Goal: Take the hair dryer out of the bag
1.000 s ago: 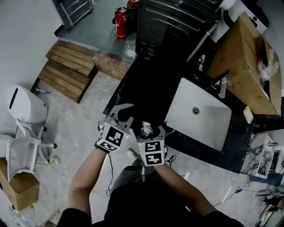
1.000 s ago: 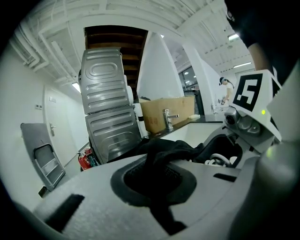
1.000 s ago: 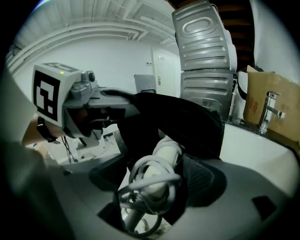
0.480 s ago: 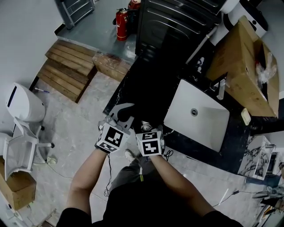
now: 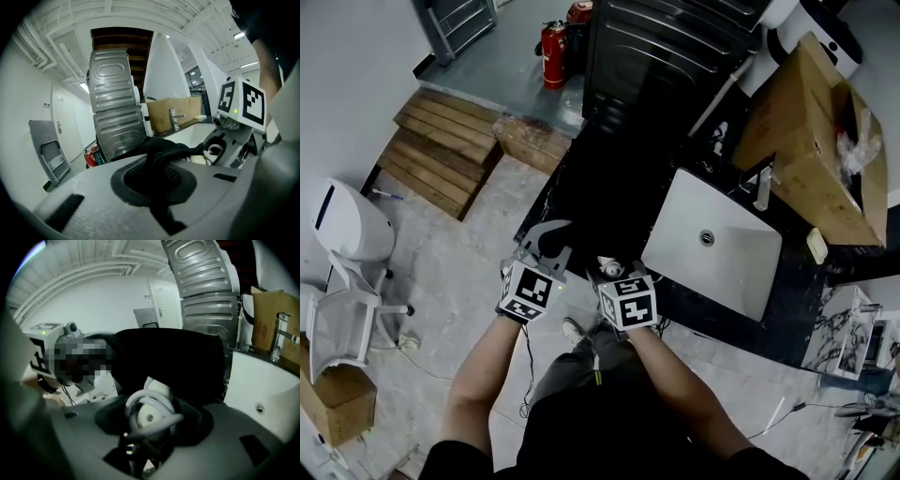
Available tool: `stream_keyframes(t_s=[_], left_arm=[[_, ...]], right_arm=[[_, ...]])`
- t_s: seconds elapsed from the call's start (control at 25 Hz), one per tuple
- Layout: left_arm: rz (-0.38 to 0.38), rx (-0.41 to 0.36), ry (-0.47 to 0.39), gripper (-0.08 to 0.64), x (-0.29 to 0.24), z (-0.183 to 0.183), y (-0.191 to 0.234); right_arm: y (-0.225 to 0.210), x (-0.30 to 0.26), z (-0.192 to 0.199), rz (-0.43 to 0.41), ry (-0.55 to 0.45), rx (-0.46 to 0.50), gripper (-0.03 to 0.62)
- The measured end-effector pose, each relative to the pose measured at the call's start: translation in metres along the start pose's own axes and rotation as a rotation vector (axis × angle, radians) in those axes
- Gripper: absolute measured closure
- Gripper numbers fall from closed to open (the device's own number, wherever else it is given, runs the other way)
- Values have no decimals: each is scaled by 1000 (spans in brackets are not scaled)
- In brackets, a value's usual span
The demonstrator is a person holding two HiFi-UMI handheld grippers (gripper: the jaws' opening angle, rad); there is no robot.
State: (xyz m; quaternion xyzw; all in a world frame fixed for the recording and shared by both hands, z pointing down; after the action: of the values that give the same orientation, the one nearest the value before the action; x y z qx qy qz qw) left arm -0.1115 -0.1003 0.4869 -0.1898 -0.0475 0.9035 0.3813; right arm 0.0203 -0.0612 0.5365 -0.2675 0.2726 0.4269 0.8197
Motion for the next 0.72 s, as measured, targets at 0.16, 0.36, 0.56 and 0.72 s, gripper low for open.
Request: stream_keyframes(t_s=[0.16,0.36,0.56,0.72], left_arm=[[-7,-3,19,535,-4,5,-1],[-12,-1,39,537,-13,8,-1],[-19,-1,55,535,-17,9,4],[-20,-5,63,535,-21,13,9]], right_arm=[[-4,8,-2,-59,-12,-56,337],[-4,17,2,-111,-21,-83,338],[3,30,2,-170,-39,-107,339],[8,37,2,-189,-58,-77,339]])
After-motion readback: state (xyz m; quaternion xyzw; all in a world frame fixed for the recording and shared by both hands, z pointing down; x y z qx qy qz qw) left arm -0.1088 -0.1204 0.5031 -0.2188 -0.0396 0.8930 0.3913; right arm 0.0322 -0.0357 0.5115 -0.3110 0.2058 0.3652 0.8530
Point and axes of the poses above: the fingertips, and each gripper's own axes: x backward along the fingers, y to its left, z out of its underside, the point moved 7 cm from there along x, backward along the fingers
